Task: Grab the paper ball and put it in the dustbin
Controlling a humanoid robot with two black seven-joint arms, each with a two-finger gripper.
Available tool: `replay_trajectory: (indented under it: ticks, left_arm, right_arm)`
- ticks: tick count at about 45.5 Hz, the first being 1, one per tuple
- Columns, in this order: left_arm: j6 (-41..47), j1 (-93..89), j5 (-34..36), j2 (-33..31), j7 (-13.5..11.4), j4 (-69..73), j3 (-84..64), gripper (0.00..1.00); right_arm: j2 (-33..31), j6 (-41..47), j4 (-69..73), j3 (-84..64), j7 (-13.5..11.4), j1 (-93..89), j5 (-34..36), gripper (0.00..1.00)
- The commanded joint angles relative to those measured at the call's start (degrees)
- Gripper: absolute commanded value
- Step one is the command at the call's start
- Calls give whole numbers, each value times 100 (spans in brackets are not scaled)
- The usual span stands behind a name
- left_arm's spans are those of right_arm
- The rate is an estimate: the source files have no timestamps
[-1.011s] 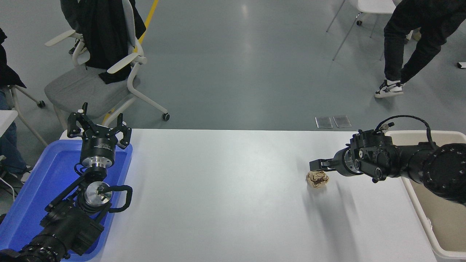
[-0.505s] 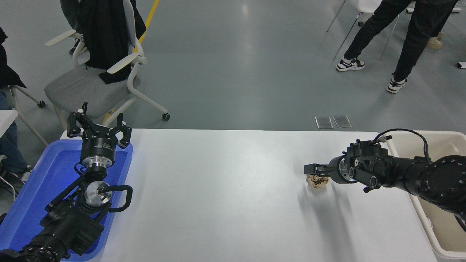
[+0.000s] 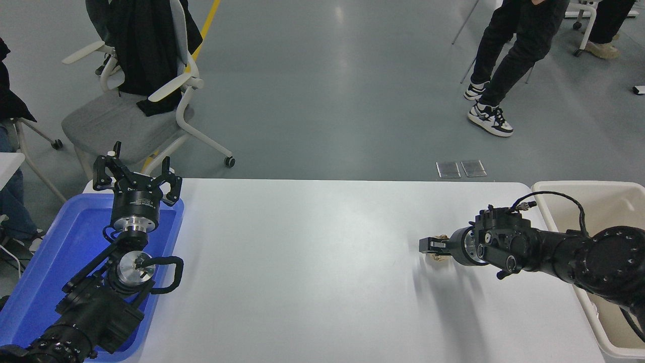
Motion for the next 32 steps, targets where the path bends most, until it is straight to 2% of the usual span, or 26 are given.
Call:
replay_trajectory:
  ticks: [1, 14, 20, 32]
  left_arm:
    - [0, 0, -1, 0, 0, 0, 0, 99]
    - [0, 0, -1, 0, 0, 0, 0, 99]
    - [0, 9, -1, 0, 0, 0, 0, 99]
    - [0, 9, -1, 9, 0, 0, 0, 99]
  right_arm:
    - [-7, -41, -6, 88, -33, 14, -4, 0]
    - [-209, 56, 266, 36, -33, 471, -13, 0]
    - [-955, 74, 1381, -140, -33, 1375, -30, 0]
    - [-2511, 214, 4237, -1940, -24, 4529, -136, 0]
